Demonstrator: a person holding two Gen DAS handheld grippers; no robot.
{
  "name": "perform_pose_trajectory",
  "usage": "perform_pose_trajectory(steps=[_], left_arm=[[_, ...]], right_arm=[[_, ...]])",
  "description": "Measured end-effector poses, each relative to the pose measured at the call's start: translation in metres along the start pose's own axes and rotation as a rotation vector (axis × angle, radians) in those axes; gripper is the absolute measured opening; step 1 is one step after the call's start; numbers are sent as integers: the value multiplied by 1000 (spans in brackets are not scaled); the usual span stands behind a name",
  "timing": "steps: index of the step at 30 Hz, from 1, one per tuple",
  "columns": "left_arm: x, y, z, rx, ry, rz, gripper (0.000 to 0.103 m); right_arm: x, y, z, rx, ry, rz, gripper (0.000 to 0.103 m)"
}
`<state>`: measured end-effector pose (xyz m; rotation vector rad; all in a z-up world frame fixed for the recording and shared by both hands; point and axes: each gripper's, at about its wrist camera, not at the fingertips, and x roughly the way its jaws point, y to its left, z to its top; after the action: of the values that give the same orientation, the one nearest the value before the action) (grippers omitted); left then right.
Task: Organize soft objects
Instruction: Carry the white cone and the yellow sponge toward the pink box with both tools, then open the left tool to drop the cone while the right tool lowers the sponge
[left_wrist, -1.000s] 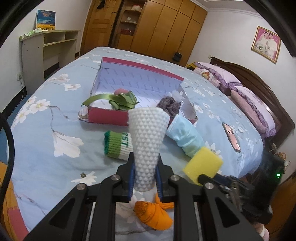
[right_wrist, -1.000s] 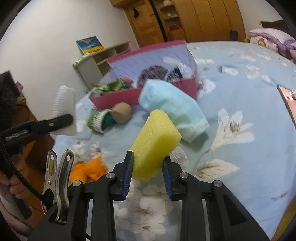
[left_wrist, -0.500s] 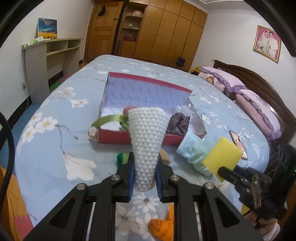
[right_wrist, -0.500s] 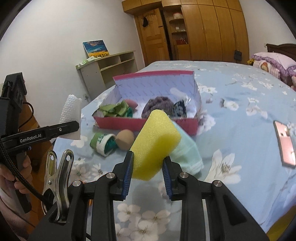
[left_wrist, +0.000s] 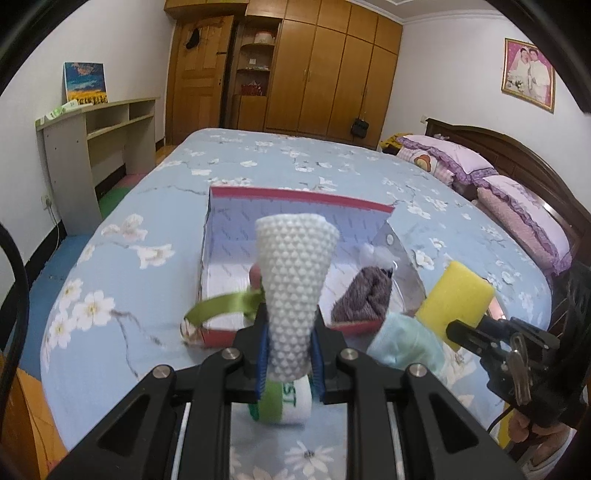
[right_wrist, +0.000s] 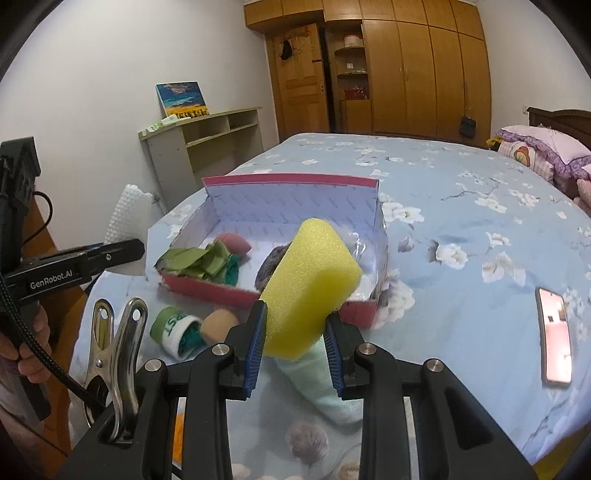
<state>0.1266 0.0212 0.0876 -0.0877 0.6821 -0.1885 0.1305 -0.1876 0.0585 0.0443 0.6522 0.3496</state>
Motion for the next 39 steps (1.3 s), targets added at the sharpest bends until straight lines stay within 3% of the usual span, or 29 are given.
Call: perform_pose_trajectory(steps=[5, 13, 23, 33, 39], left_arm=[[20, 3, 11, 17, -17, 36, 20], [70, 9, 23, 24, 31, 63, 20], [102, 24, 26, 23, 52, 123, 21], [121, 30, 20, 29, 102, 121, 52], [123, 33, 20, 23, 98, 114, 56]], right_arm=[[7, 0, 7, -7, 5, -9, 31], [17, -2, 19, -19, 8, -35, 31], [41, -17, 40, -18, 18, -99, 31], [67, -25, 53, -7, 29, -113, 31], [86, -28, 63, -11, 28, -112, 31]])
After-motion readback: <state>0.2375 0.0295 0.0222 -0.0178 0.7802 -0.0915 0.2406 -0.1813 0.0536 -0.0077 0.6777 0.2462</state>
